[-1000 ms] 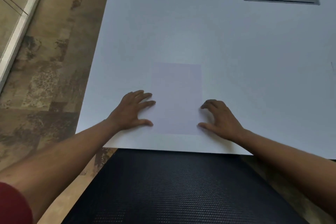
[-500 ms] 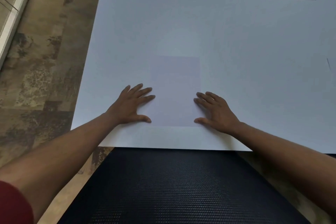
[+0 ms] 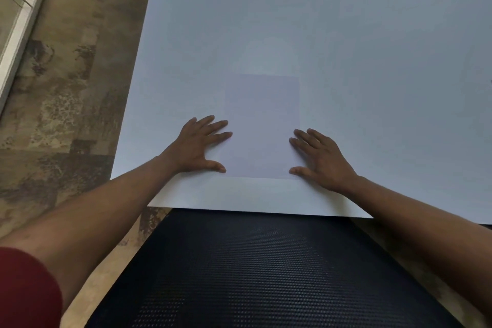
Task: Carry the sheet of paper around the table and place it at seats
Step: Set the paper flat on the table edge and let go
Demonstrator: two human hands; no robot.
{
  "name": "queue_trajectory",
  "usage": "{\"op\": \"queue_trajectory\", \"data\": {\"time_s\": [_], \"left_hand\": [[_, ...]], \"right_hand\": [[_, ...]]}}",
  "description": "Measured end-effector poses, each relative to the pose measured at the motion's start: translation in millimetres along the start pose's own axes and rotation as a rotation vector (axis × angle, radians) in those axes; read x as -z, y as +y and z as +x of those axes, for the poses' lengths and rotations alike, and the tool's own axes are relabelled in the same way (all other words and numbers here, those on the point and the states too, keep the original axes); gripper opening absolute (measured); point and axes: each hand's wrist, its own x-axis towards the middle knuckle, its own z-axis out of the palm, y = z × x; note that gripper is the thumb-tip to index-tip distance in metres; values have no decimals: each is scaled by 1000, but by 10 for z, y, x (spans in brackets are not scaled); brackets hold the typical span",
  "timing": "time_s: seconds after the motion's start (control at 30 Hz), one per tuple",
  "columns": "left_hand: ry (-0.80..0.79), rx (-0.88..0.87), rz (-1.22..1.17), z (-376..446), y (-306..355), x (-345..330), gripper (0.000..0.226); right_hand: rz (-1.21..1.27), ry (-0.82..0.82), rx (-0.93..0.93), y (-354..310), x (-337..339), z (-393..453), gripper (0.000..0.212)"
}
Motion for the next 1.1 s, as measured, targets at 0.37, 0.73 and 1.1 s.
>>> {"op": "queue_trajectory", "data": {"time_s": [0.37, 0.73, 1.1], "left_hand": [[-25, -4, -41, -77, -32, -36, 118], [8, 6, -96, -97, -48, -79, 114], [35, -6, -118, -93, -70, -80, 111]], "right_hand": [[-11, -4, 32, 5, -142, -50, 89], [12, -11, 27, 12, -142, -40, 90], [23, -18, 24, -8, -118, -23, 90]]}}
